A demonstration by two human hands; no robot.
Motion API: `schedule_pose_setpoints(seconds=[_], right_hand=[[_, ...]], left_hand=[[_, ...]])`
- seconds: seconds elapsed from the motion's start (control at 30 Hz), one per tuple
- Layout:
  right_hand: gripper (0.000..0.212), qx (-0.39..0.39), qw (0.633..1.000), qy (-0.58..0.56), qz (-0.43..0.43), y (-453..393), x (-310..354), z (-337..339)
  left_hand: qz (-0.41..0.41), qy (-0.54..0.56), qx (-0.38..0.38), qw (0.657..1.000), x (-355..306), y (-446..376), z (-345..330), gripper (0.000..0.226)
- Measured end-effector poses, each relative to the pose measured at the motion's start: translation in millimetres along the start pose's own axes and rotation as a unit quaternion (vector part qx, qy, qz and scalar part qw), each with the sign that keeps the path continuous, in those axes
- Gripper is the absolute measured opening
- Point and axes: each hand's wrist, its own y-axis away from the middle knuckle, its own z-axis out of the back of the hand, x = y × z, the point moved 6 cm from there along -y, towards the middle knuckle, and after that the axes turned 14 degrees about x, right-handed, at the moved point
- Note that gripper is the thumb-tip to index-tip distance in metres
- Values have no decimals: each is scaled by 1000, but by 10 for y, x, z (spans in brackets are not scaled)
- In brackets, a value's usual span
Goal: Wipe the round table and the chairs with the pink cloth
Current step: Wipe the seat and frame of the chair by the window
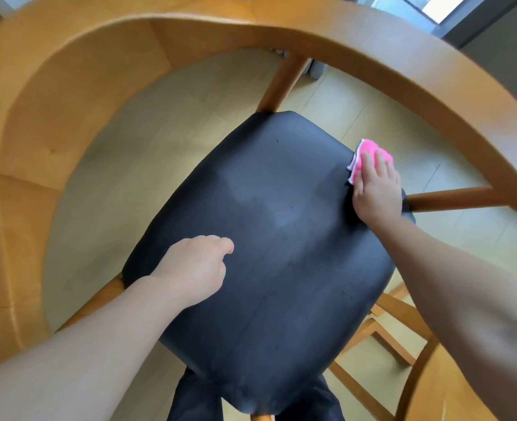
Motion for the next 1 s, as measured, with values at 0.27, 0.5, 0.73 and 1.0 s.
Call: schedule_pose_setpoints(seconds=[0.27, 0.5, 0.73, 1.0], right_hand=[[64, 34, 998, 25, 54, 722, 438, -440], [57, 34, 973, 77, 214, 1294, 1125, -772], [55, 31, 978, 87, 189, 1149, 1233, -695], [48, 5, 900, 174, 400, 1143, 1640, -833]], left_hand=[[-7, -3, 1, 1000, 64, 89, 18, 37], [4, -25, -6, 1000, 158, 191, 14, 32], [14, -38, -89, 995, 230, 237, 158, 26], [44, 0, -117, 992, 295, 242, 186, 31]])
